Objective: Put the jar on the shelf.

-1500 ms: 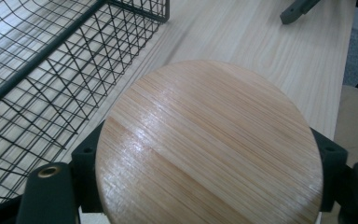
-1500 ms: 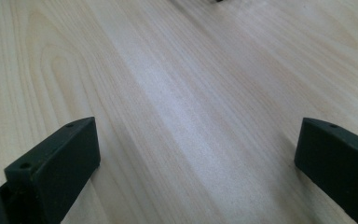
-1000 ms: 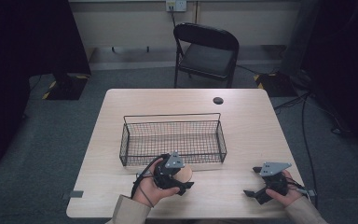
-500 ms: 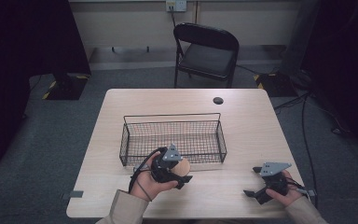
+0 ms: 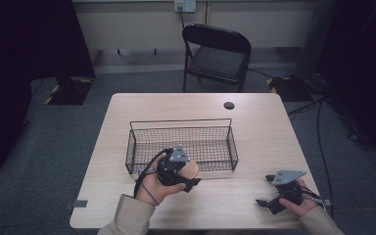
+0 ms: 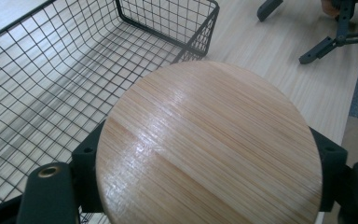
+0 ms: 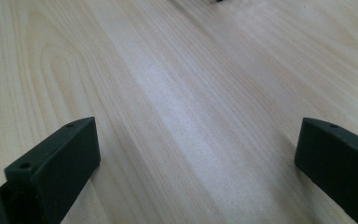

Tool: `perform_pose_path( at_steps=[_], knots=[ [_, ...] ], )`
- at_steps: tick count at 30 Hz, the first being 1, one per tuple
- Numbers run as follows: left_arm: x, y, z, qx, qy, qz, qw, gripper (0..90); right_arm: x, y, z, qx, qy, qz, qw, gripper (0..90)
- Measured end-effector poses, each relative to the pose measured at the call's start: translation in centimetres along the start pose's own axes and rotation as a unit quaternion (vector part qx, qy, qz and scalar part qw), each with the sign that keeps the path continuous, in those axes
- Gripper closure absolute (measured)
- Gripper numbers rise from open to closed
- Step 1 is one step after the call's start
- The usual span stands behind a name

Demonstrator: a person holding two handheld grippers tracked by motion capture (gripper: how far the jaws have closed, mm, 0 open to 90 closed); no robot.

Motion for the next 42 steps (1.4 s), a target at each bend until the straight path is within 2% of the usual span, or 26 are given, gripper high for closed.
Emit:
perform_pose_path(
  at_steps=[8, 17, 42],
  knots=[
    [0.3, 0.5, -0.8, 0.004, 0.001, -0.001, 1.0, 23.2, 0.0, 0.0, 0.0, 0.0, 0.0, 0.0, 1.0, 0.0],
    [0.7, 1.3, -1.9, 0.011, -0.004, -0.013, 0.9999, 23.2, 0.0, 0.0, 0.0, 0.0, 0.0, 0.0, 1.0, 0.0],
    [1.3, 3.3, -3.8, 0.011, 0.005, -0.036, 0.9993, 23.2, 0.0, 0.0, 0.0, 0.0, 0.0, 0.0, 1.0, 0.0]
  ],
)
Point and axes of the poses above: each handheld gripper's, and its own axes: x roughly backward along the jaws, z roughly out of its underside, y roughly to its left, the point moved 7 cm from there along -x, roughly forward along the jaws, and after that the axes turned 6 degrees about -y, right-handed, at the moved point
